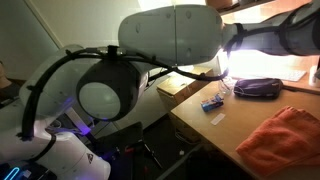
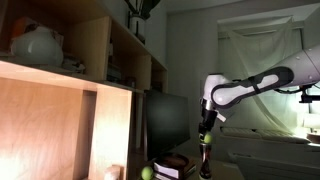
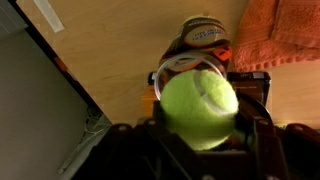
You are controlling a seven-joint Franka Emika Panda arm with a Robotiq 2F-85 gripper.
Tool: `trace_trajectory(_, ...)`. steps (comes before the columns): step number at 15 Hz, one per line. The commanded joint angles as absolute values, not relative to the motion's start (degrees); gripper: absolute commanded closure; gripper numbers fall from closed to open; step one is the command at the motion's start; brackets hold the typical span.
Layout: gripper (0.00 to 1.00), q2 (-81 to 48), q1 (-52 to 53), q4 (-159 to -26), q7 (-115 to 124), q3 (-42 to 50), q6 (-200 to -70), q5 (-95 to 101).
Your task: Put the ball in the object
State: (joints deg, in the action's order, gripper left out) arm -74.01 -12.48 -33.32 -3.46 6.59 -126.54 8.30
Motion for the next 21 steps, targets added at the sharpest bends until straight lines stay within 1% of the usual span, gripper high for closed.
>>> trace_trajectory(1, 0.58, -75.2, -12.4, -30.7, 0.6, 8.0, -126.0, 8.6)
trace_trajectory(9, 0.58, -75.4, -12.2, -30.6, 1.8, 8.8, -125.6, 8.7)
trace_trajectory(10, 0.2, -75.3, -12.2, -30.6, 1.7, 8.8, -125.2, 8.7)
trace_trajectory(11, 0.06, -75.3, -12.2, -30.7, 1.8, 8.8, -125.2, 8.7)
trace_trajectory(12, 0.02, -75.3, -12.1, -30.7, 1.9, 8.9, -125.2, 8.7)
trace_trajectory(13, 0.0, -75.3, -12.2, -30.7, 1.5, 8.8, -125.1, 8.8)
trace_trajectory(21, 0.0, -75.2, -12.2, -30.7, 1.5, 8.8, -125.2, 8.7)
